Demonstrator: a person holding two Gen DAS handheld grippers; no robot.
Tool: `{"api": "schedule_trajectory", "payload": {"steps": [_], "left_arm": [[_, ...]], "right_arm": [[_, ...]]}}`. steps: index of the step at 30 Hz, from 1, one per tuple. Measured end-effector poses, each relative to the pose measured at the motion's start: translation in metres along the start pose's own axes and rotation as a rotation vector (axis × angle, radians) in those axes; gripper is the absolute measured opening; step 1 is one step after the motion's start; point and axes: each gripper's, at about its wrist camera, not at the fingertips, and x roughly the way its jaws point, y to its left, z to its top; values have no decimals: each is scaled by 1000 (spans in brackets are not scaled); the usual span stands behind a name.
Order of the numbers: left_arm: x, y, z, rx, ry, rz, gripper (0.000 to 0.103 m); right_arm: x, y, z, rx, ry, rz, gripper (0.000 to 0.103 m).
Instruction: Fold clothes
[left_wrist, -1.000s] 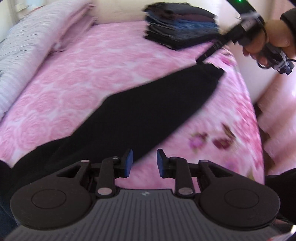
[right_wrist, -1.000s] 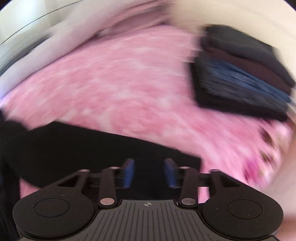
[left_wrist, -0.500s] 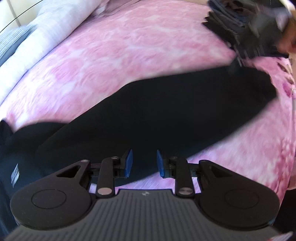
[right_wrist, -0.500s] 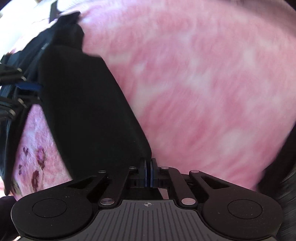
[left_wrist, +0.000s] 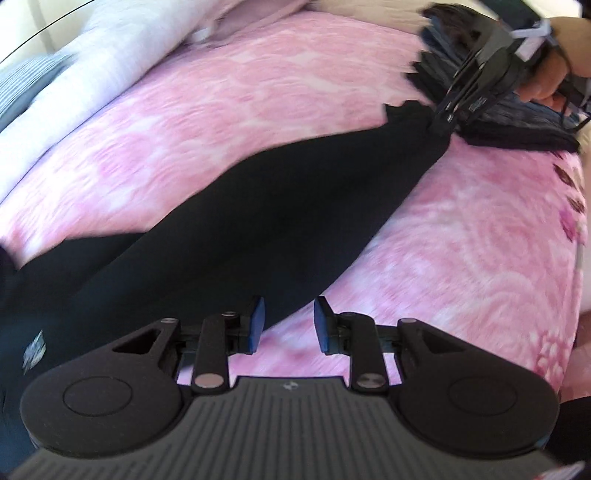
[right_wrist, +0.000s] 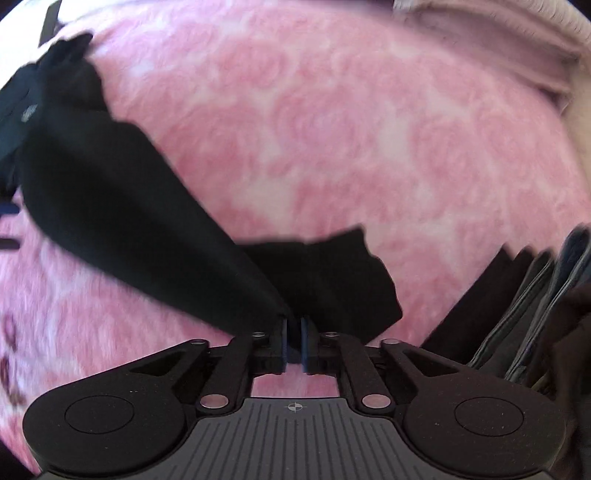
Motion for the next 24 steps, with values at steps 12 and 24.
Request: {"api": "schedule_trajectory", "payload": {"steps": [12, 24], "left_arm": [[-8, 40, 2, -19, -74, 31, 29], [69, 127, 90, 513, 27, -8, 36]], "right_arm": [[17, 43, 56, -322, -94, 104, 76], [48, 7, -33, -583, 145, 111, 48]]}}
